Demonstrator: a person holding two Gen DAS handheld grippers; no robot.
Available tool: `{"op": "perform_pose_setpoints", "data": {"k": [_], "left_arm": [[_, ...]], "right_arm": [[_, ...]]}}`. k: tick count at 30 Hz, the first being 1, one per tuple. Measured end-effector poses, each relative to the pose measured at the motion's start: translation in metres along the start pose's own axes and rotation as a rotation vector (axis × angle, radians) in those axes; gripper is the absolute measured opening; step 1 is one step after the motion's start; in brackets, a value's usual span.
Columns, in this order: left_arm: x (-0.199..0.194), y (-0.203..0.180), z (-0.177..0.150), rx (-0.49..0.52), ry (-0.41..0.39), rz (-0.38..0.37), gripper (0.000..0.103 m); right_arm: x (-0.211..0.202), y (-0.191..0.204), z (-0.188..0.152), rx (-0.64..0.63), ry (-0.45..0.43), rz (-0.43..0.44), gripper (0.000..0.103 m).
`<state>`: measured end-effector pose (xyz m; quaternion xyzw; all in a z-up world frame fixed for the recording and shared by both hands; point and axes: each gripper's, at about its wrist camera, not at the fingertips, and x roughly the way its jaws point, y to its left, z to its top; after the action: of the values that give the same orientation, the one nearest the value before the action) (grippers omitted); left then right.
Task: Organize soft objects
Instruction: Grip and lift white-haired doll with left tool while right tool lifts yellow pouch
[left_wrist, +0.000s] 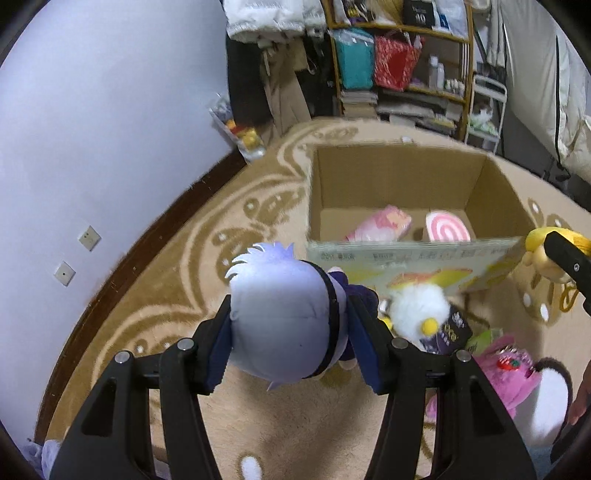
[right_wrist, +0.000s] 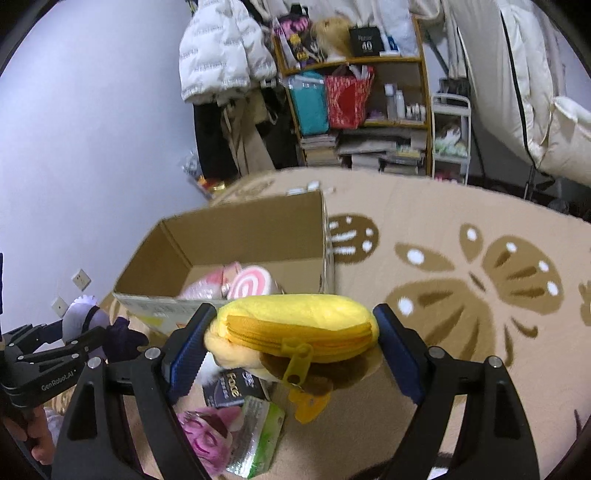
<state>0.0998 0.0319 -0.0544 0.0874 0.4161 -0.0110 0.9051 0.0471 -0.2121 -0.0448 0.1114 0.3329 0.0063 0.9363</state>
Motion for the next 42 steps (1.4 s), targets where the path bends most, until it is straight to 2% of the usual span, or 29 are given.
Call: {"op": "perform_pose_setpoints", "data": {"k": [6, 16, 22, 26, 31, 36, 42], "left_arm": [[-0.025, 0.012, 0.012, -0.049, -0.119, 0.05, 0.057], [-0.034, 0.018, 0.041, -0.079, -0.226, 0.087, 0.057], [-0.03, 0.013, 0.055, -0.043, -0.253, 0.133, 0.057], [-0.029, 0.004, 0.064, 0.014, -0.266, 0.179, 0.057], [-0.021, 0.002, 0.081, 0.025, -0.258, 0.178, 0.057], [-0.007, -0.006, 0.091, 0.042, -0.257, 0.162, 0.058], [0.011, -0.023, 0.098, 0.079, -0.226, 0.145, 0.059]], "right_arm": [[-0.013, 0.009, 0.014, -0.04, -0.087, -0.029, 0.09], [-0.006, 0.029, 0.042, -0.147, -0.15, -0.048, 0.09], [0.004, 0.04, 0.055, -0.2, -0.171, -0.061, 0.09], [0.014, 0.047, 0.064, -0.236, -0.186, -0.072, 0.09], [0.026, 0.05, 0.078, -0.241, -0.202, -0.064, 0.09], [0.04, 0.045, 0.087, -0.218, -0.177, -0.037, 0.09], [0.051, 0.038, 0.086, -0.204, -0.159, -0.043, 0.091]]}}
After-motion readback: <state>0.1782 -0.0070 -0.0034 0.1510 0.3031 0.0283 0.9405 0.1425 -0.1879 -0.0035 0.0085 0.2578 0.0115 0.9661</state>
